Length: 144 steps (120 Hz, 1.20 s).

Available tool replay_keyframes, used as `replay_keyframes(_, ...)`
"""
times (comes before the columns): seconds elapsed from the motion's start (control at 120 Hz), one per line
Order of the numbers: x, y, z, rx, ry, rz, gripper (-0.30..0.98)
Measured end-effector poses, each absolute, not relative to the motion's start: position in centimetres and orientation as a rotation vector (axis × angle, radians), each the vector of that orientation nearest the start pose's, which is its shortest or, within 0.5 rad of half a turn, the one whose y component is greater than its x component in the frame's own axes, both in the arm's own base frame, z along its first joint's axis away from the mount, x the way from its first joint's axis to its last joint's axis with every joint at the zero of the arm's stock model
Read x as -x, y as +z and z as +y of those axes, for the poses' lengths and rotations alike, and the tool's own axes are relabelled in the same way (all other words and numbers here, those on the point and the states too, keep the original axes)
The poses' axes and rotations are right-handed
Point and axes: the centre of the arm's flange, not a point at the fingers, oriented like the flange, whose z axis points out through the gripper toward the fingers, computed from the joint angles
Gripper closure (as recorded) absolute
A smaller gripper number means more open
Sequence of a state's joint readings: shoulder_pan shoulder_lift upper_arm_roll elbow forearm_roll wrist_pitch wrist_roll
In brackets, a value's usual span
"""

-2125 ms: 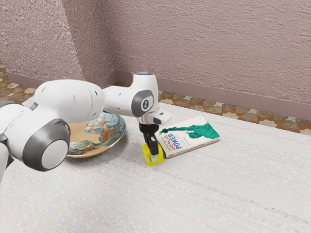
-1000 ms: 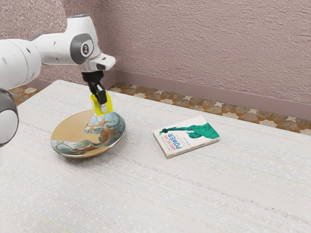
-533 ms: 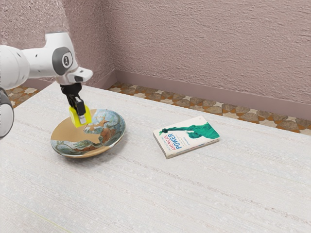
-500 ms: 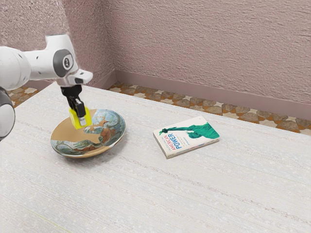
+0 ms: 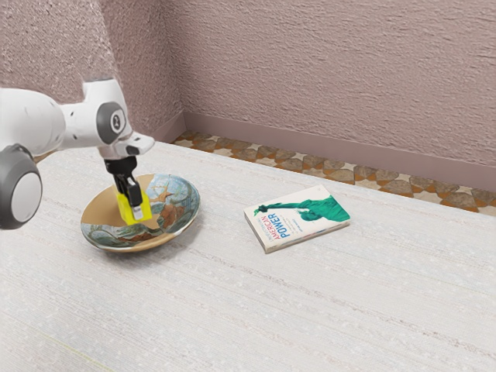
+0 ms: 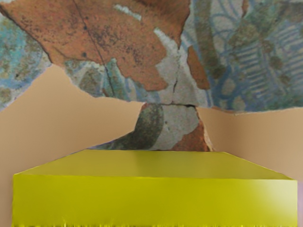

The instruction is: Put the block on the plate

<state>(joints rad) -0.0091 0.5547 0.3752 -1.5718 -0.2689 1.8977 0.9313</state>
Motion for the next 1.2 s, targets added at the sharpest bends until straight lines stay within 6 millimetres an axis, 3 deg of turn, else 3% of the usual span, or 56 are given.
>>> replay_keyframes(0.325, -64.4, 32.3, 19.0, 3.183, 0.176, 0.814, 0.09)
replay_keyframes(0.375, -64.4, 33.7, 18.8, 3.176, 0.142, 0.824, 0.07)
replay_keyframes(0.475, -64.6, 38.7, 17.0, 3.147, 0.032, 0.874, 0.04)
replay_keyframes(0.575, -64.8, 44.0, 12.9, 3.11, -0.059, 0.978, 0.03)
replay_keyframes(0.658, -64.5, 48.5, 6.4, 3.055, -0.11, 1.137, 0.02)
replay_keyframes(0.8, -61.3, 58.4, -5.1, 2.9, -0.174, 1.424, 0.01)
replay_keyframes(0.875, -58.8, 62.9, -9.3, 2.827, -0.174, 1.536, 0.01)
replay_keyframes(0.942, -57.3, 63.6, -11.2, 2.808, -0.12, 1.58, 0.01)
replay_keyframes(1.042, -55.6, 64.1, -12.0, 2.787, -0.059, 1.59, 0.0)
replay_keyframes(1.2, -54.4, 62.4, -12.8, 2.772, 0.031, 1.58, 0.0)
